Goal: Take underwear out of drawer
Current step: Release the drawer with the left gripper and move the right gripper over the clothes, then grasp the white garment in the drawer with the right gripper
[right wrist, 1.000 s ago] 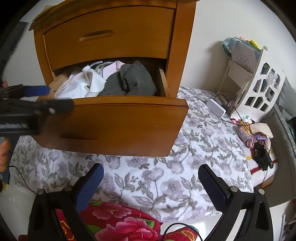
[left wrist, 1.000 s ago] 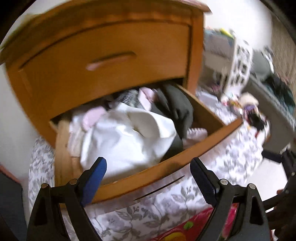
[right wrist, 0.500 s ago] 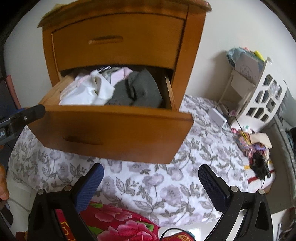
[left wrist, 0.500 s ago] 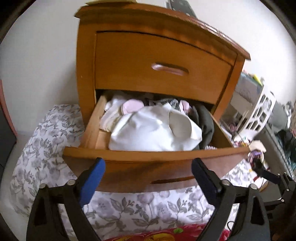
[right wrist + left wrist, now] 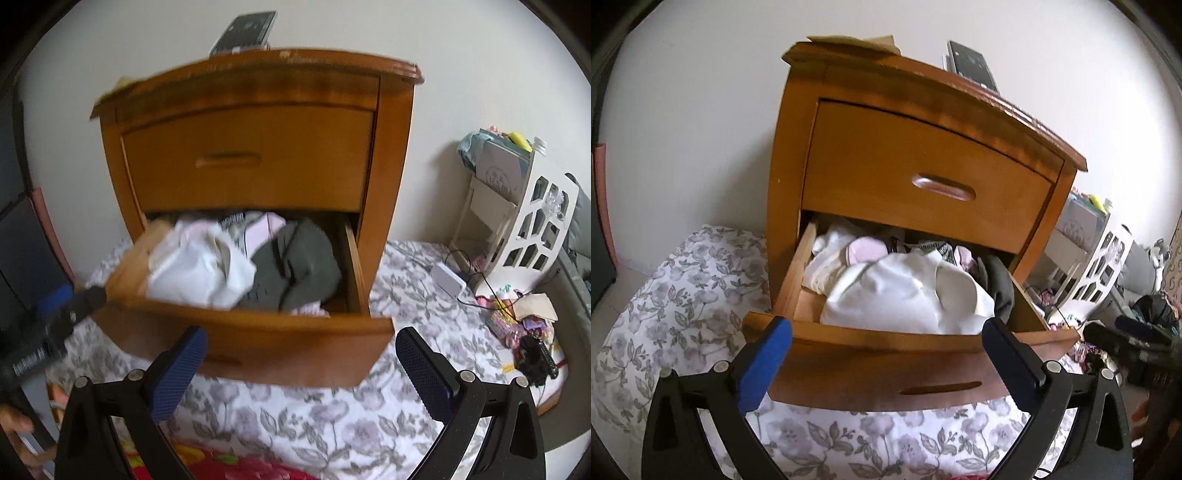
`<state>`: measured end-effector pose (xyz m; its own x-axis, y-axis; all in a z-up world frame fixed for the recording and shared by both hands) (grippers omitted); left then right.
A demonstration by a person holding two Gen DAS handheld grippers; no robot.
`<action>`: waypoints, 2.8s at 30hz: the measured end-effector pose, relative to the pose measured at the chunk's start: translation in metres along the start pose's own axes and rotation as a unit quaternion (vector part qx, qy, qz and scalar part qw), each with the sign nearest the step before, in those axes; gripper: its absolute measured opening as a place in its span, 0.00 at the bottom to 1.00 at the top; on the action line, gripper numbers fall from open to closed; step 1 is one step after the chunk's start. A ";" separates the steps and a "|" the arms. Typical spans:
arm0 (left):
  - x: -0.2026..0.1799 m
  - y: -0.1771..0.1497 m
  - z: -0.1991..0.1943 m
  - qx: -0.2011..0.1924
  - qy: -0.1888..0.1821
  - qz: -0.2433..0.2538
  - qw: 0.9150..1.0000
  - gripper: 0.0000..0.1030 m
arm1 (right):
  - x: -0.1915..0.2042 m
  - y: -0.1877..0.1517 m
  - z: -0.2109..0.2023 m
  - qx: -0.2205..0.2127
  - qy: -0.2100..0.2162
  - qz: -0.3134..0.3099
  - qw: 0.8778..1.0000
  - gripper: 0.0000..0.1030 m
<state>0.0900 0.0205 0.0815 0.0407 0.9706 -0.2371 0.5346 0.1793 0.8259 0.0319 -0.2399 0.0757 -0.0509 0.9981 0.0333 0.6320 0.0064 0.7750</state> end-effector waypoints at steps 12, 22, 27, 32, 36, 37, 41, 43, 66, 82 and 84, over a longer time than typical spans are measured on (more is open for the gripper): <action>0.018 -0.006 0.001 0.010 0.032 0.023 0.999 1.00 | 0.026 0.050 0.010 -0.010 0.021 -0.045 0.999 1.00; 0.032 -0.009 0.005 0.020 0.031 0.027 0.999 1.00 | 0.040 0.048 0.075 0.079 0.044 -0.034 0.995 1.00; 0.037 -0.009 0.009 0.026 0.023 0.021 0.999 1.00 | 0.051 0.043 0.098 0.110 0.057 -0.050 0.991 1.00; 0.037 -0.009 0.012 0.029 0.015 0.024 0.999 1.00 | 0.056 0.042 0.124 0.140 0.056 -0.049 0.987 0.99; 0.037 -0.009 0.015 0.031 0.013 0.028 0.999 1.00 | 0.062 0.040 0.140 0.154 0.059 -0.059 0.985 0.94; 0.037 -0.009 0.015 0.032 0.012 0.029 0.999 1.00 | 0.064 0.040 0.145 0.158 0.065 -0.058 0.984 0.90; 0.038 -0.009 0.018 0.034 0.009 0.029 0.999 1.00 | 0.069 0.040 0.151 0.163 0.094 -0.046 0.981 0.80; 0.039 -0.009 0.018 0.035 0.008 0.029 0.999 1.00 | 0.072 0.041 0.150 0.160 0.113 -0.038 0.980 0.76; 0.040 -0.009 0.021 0.042 0.004 0.031 0.999 1.00 | 0.086 0.044 0.180 0.181 0.091 -0.057 0.978 0.14; 0.050 -0.010 0.023 0.053 0.010 0.008 0.998 1.00 | 0.076 0.058 0.143 0.125 0.078 -0.048 0.988 0.09; 0.051 -0.010 0.022 0.055 0.011 0.006 0.998 1.00 | 0.074 0.064 0.133 0.108 0.068 -0.056 0.990 0.08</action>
<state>0.1055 0.0646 0.0495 0.0293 0.9763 -0.2146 0.6235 0.1500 0.7673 0.1711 -0.1572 0.0440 -0.2244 0.9732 0.0502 0.7660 0.1443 0.6264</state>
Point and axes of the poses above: each gripper's, at about its wrist camera, not at the fingertips, and z roughly the way its jaws point, x to its left, y to its top, the point moved 3 cm from there along z, roughly the way its jaws point, and after that the axes turned 2 degrees about z, right-handed, at the moved point
